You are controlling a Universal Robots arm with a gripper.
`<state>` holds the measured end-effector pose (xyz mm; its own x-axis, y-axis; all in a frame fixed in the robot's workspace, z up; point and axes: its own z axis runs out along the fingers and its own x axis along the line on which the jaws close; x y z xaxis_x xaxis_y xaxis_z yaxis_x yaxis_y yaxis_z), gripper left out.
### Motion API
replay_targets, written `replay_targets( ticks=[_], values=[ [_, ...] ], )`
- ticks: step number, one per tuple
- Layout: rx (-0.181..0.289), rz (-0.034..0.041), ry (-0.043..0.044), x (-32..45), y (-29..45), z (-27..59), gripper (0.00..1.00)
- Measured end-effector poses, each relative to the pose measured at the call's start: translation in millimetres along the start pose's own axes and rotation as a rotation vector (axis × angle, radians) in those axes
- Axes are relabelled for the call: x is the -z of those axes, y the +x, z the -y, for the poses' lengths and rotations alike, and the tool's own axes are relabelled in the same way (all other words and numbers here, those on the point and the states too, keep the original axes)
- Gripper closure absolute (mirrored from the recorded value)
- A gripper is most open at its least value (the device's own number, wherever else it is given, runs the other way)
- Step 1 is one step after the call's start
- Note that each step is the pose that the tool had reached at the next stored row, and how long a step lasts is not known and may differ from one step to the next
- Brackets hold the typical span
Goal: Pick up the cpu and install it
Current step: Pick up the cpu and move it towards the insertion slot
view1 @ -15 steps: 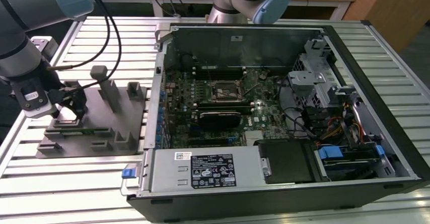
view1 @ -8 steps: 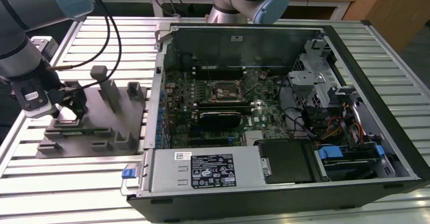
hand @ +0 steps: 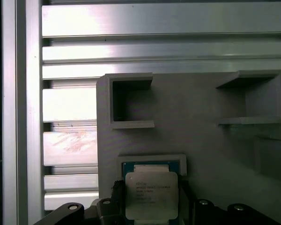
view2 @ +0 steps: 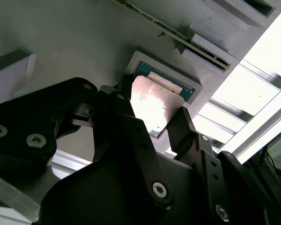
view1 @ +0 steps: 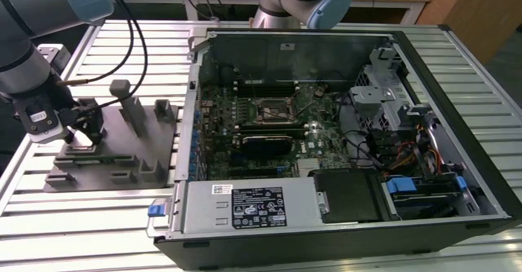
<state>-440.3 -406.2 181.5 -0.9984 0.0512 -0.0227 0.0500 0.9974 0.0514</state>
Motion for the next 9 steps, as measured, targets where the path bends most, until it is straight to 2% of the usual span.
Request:
replay_targets(
  ticks=[6, 7, 9],
  values=[
    [0.0, 0.0002, -0.0002, -0.2, 0.0, -0.1, 0.45],
    [0.0, 0.0001, -0.0001, -0.1, 0.0, -0.1, 0.38],
    [0.0, -0.0001, 0.0001, 0.5, 0.0, -0.1, 0.38]
  ],
)
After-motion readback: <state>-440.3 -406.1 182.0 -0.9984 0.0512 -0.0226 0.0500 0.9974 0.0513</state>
